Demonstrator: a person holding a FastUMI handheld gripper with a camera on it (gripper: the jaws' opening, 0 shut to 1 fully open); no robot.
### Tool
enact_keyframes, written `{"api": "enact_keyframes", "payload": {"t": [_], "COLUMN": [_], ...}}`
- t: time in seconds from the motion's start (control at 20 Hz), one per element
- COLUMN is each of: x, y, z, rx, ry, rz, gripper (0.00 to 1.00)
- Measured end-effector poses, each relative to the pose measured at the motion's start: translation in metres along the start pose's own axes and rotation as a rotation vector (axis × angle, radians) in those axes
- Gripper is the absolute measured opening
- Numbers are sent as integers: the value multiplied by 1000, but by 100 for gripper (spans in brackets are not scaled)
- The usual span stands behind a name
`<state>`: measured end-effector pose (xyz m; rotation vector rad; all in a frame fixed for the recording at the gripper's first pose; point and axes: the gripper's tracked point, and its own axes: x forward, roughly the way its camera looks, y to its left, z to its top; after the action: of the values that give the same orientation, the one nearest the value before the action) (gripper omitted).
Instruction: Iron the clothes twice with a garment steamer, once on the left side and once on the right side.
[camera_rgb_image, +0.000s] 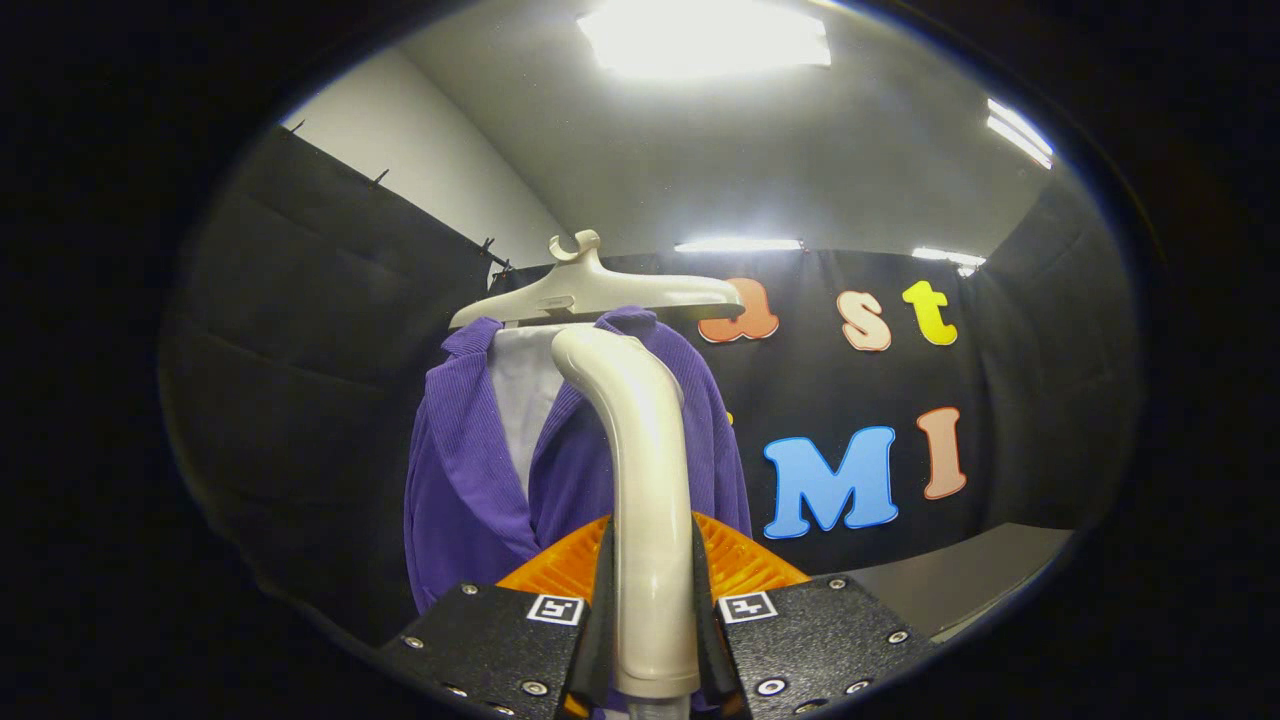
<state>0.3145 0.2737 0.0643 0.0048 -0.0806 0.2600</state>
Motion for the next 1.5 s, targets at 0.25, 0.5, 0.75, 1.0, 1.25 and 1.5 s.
{"api": "enact_keyframes", "payload": {"t": [0.25,0.5,0.75,1.0,1.25,1.5], "x": [-13,-31,-46,-62,-80,-95], "y": [9,10,11,12,18,17], "z": [-34,-73,-107,-142,-179,-207], "rx": [-6,-25,-20,-28,-40,-50], "ry": [45,100,144,197,259,305], "rz": [-1,-1,-5,-1,11,12], "gripper": [35,35,35,35,35,36]}}
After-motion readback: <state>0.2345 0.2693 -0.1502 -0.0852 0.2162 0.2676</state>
